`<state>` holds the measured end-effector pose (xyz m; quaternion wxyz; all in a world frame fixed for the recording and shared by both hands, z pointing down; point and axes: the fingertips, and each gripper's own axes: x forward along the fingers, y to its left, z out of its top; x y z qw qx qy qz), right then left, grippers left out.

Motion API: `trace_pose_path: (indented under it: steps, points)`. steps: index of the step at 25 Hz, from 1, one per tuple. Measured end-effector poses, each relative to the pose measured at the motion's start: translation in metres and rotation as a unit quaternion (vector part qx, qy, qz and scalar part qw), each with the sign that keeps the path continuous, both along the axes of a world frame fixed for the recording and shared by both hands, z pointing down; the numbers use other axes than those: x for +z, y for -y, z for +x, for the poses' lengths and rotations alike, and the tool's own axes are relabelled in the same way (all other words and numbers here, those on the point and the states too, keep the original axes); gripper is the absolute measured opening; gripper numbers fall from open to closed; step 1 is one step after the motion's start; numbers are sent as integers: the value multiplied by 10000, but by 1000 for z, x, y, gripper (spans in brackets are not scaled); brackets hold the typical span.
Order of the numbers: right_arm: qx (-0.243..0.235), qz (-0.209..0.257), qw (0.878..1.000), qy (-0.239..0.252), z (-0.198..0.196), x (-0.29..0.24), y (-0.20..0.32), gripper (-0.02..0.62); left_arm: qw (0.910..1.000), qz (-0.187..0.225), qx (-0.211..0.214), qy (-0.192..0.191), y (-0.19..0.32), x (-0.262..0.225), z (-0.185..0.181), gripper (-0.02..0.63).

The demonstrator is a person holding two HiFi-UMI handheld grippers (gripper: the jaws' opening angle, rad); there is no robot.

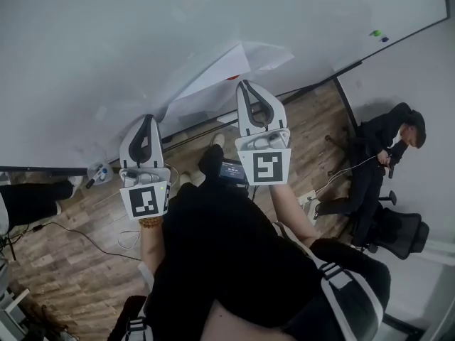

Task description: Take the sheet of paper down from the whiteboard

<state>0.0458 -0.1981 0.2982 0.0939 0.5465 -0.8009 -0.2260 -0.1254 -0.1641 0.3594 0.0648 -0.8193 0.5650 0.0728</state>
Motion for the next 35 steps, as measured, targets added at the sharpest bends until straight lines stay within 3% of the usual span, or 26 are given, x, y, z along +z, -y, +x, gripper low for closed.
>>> trace_pose_path:
  steps: [4, 8, 12, 15, 20, 24, 28, 32, 35]
  points:
    - [38, 67, 9999, 117, -1, -1, 4, 9, 10000, 43, -1, 57, 3, -2, -1, 14]
    - [9, -91, 9974, -713, -1, 9, 6, 63, 10000, 32, -22, 87, 3, 0, -2, 14]
    - [-47, 60, 10000, -16, -4, 2, 8, 88, 9999, 0, -47, 113, 3, 2, -2, 14]
    - [-106, 46, 9999, -18, -7, 3, 9, 100, 9999, 19, -73, 91, 3, 2, -4, 14]
    - [-221, -56, 9967, -783, -11, 9, 12, 123, 9998, -32, -168, 81, 3, 3, -7, 14]
    - [-190, -108, 9984, -522, -11, 12, 15, 128, 9997, -39, -223, 84, 3, 5, -10, 14]
    - [-244, -155, 9973, -672, -13, 13, 18, 129, 9995, -70, -271, 111, 4, 6, -11, 14]
    - [-273, -82, 9996, -66, -14, 9, 19, 129, 9992, -203, -338, -115, 4, 4, -10, 14]
    - [-247, -91, 9996, -81, -12, 9, 20, 129, 9995, -178, -248, -106, 3, 2, -9, 14]
